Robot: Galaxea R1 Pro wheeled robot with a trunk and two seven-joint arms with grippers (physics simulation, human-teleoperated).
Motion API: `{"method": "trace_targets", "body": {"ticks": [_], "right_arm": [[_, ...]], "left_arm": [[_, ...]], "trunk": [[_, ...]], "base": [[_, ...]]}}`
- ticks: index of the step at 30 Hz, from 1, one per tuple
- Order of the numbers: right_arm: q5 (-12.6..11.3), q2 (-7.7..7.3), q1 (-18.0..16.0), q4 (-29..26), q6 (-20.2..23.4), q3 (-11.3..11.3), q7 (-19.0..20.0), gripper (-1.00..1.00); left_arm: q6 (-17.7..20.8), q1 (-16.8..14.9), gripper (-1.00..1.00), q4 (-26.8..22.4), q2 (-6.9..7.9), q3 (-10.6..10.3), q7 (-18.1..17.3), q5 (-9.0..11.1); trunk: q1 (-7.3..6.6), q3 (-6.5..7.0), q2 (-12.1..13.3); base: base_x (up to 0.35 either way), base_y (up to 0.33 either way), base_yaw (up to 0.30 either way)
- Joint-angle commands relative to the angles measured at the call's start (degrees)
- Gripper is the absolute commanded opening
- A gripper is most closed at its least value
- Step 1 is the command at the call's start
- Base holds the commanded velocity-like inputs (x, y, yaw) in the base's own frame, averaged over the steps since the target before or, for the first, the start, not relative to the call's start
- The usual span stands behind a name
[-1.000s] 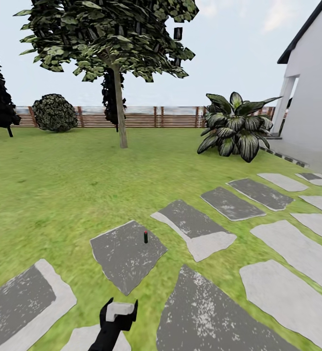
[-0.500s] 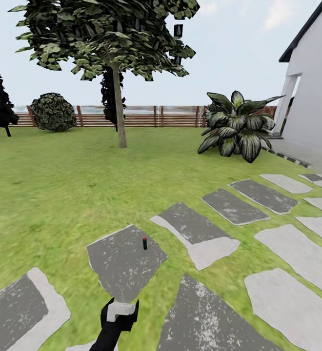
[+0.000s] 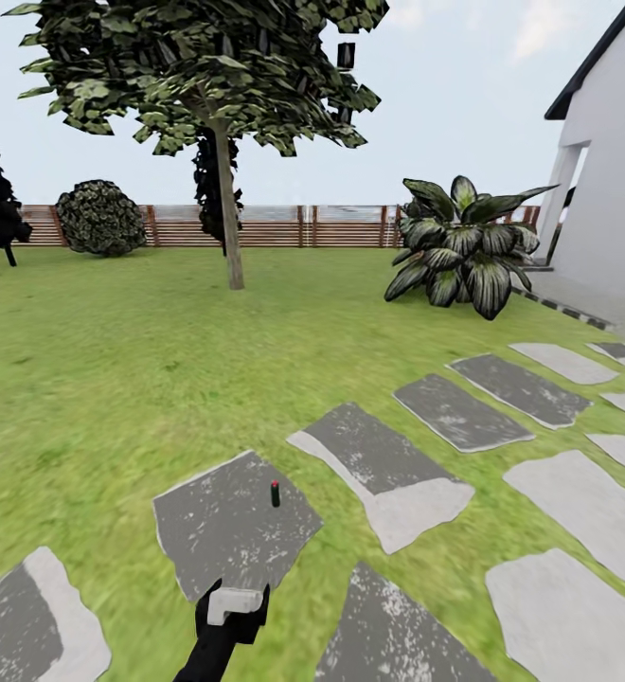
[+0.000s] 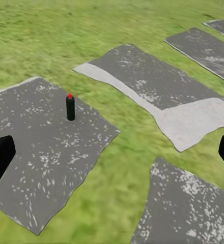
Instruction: In the garden, pick up the pesticide atomizer on the floor and spray pesticide onto both trees until each tree trunk is fully covered.
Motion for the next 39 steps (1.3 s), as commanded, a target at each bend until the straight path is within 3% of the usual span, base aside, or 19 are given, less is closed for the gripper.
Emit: {"method": "trace_targets", "body": {"ticks": [1,15,25,39], "right_arm": [[0.0,0.00,0.0,0.0,0.0,0.0,0.0,1.00],[0.0,0.00,0.0,0.0,0.0,0.0,0.0,1.00],[0.0,0.00,0.0,0.0,0.0,0.0,0.0,1.00],[0.0,0.09,0.0,0.0,0.0,0.0,0.0,1.00]], "left_arm": [[0.0,0.0,1.00,0.0,0.00,0.0,0.0,0.0],[0.0,0.0,1.00,0.0,0.00,0.0,0.0,0.0],[0.0,0.0,1.00,0.0,0.00,0.0,0.0,0.0],[0.0,0.0,1.00,0.1,0.00,0.0,0.0,0.0]], "trunk": [[0.00,0.00,0.0],[0.00,0.00,0.0],[0.00,0.00,0.0],[0.00,0.00,0.0]], "base": [[0.339,-0.121,0.000],[0.304,-0.146,0.012],[0.065,-0.076,0.023],[0.083,-0.274,0.142]]}}
